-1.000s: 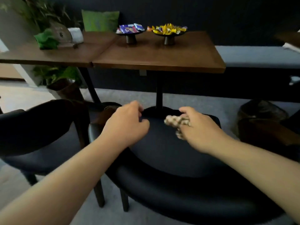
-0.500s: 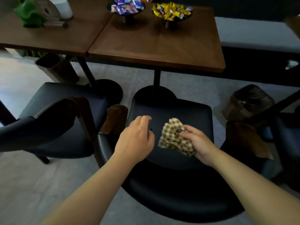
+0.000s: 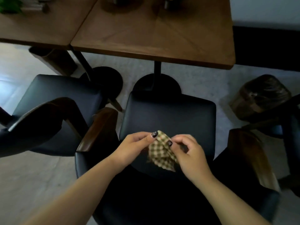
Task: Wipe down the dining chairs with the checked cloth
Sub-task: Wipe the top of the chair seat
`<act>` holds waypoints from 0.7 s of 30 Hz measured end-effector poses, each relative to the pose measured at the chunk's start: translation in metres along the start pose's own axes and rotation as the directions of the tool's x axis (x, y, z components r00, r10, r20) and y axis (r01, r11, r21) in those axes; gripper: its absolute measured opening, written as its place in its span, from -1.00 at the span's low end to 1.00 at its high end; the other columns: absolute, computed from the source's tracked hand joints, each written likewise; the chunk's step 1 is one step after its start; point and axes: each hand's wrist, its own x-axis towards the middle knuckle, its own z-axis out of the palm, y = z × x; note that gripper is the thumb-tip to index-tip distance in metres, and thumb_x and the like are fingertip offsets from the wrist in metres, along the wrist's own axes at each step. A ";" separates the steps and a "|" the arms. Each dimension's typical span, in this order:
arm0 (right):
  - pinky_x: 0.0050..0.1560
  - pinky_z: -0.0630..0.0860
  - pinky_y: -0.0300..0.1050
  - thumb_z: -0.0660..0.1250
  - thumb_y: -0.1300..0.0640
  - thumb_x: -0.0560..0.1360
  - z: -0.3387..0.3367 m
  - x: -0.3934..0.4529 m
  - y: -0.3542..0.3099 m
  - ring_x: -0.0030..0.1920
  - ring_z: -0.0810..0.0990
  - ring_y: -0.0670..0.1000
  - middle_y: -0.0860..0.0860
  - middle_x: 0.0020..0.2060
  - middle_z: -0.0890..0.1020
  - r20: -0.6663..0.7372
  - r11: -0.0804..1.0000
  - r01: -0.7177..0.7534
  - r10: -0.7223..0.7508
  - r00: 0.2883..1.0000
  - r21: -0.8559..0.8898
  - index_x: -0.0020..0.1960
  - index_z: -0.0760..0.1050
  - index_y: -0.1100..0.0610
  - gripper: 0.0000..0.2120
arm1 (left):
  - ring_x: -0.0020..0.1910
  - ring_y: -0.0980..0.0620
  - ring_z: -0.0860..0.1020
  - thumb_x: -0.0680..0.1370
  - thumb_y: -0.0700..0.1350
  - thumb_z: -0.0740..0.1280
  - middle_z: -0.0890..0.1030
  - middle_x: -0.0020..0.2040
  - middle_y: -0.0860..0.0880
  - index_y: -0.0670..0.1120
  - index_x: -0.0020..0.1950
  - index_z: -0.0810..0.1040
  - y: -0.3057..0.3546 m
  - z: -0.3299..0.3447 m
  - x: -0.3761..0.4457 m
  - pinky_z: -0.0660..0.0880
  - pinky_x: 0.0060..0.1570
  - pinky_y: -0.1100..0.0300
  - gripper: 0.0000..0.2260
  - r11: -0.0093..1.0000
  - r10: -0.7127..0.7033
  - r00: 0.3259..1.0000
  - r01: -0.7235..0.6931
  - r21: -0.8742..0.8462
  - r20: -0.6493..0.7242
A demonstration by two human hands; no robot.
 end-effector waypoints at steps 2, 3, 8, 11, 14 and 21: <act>-0.06 0.46 -0.38 0.39 0.22 0.48 -0.007 0.008 -0.006 -0.08 0.55 -0.21 -0.16 -0.14 0.56 -0.081 0.992 0.104 -0.110 0.991 -0.072 -0.18 0.54 -0.12 -0.77 | -0.06 0.02 0.65 0.37 -0.07 0.40 0.70 -0.03 -0.14 -0.18 0.07 0.63 0.003 0.002 0.011 0.58 -0.04 0.26 -0.68 0.998 0.026 0.998 -0.029 -0.050 -0.060; -0.08 0.47 -0.38 0.40 0.22 0.48 -0.010 0.014 -0.010 -0.09 0.56 -0.21 -0.17 -0.15 0.58 -0.085 0.988 0.138 -0.144 0.986 -0.073 -0.15 0.57 -0.10 -0.80 | -0.08 0.03 0.64 0.35 -0.10 0.43 0.70 -0.07 -0.12 -0.15 0.03 0.65 0.005 0.002 0.016 0.58 -0.06 0.27 -0.72 0.998 0.038 0.996 -0.042 -0.055 -0.081; -0.21 0.51 -0.38 0.32 0.20 0.53 -0.019 0.054 -0.041 -0.19 0.64 -0.22 -0.19 -0.24 0.68 -0.021 0.991 0.035 -0.033 0.999 0.132 -0.15 0.62 -0.05 -0.81 | -0.02 -0.06 0.65 0.35 -0.08 0.47 0.68 0.01 -0.20 -0.25 0.07 0.62 0.030 -0.006 0.036 0.58 0.04 0.10 -0.64 0.998 0.058 0.998 -0.058 0.024 -0.014; -0.16 0.58 -0.27 0.34 0.13 0.52 -0.015 0.079 -0.052 -0.14 0.67 -0.12 -0.07 -0.18 0.70 0.105 0.928 -0.136 0.106 0.989 0.347 -0.04 0.62 0.06 -0.91 | 0.02 -0.10 0.65 0.49 -0.18 0.40 0.68 0.03 -0.18 -0.25 0.12 0.55 0.048 -0.015 0.056 0.57 0.06 0.03 -0.75 0.998 0.051 0.999 -0.051 0.028 0.001; -0.11 0.60 -0.24 0.48 0.19 0.40 -0.006 0.098 -0.049 -0.07 0.67 -0.13 -0.09 -0.12 0.69 0.188 0.959 -0.162 0.119 0.975 0.233 0.03 0.58 0.04 -0.77 | -0.02 -0.05 0.65 0.58 -0.19 0.33 0.66 -0.04 -0.08 -0.12 0.06 0.52 0.059 -0.032 0.080 0.60 0.01 -0.02 -0.92 0.982 0.095 0.996 -0.094 0.164 0.002; -0.20 0.56 -0.14 0.34 0.21 0.49 0.014 0.148 -0.039 -0.17 0.66 -0.08 -0.05 -0.25 0.69 -0.009 0.960 -0.255 0.256 0.967 -0.118 -0.15 0.60 0.03 -0.88 | -0.28 0.23 0.51 0.52 -0.22 0.35 0.59 -0.19 0.06 0.04 -0.07 0.54 0.065 -0.087 0.126 0.44 -0.24 0.43 -0.86 0.713 0.183 0.981 -0.181 0.678 0.069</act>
